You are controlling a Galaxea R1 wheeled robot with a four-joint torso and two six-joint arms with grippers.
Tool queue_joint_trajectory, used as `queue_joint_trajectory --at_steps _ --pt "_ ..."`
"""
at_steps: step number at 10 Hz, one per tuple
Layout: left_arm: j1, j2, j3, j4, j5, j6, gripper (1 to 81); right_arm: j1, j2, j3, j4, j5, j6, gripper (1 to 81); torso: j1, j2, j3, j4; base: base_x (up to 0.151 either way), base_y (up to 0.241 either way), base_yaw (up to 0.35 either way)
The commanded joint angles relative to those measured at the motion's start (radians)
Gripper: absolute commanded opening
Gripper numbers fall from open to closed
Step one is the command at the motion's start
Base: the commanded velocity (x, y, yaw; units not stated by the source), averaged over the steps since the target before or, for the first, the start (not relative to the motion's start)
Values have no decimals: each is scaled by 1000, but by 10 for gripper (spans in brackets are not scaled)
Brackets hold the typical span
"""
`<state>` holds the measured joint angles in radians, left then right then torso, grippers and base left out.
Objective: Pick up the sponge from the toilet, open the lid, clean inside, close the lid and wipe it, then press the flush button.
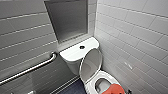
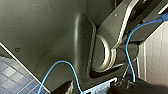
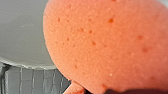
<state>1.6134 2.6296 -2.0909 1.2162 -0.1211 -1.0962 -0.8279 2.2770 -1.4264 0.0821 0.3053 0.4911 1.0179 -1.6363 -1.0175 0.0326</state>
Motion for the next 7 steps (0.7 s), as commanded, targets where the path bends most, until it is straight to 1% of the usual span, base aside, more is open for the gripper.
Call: queue_joint_trajectory --at_steps 1,3,5,7 --pt "50 55 -55 17 21 10 811 175 69 -119 60 -130 6 10 0 0 0 0 0 0 0" --pt "55 74 -78 16 23 10 811 236 118 -196 103 -134 9 10 0 0 0 0 0 0 0" --pt "56 84 -80 14 23 10 811 278 135 -242 137 -135 9 10 0 0 -51 0 0 0 0" --pt "59 87 -80 16 23 10 811 302 141 -271 146 -135 11 10 0 0 -83 0 0 0 0"
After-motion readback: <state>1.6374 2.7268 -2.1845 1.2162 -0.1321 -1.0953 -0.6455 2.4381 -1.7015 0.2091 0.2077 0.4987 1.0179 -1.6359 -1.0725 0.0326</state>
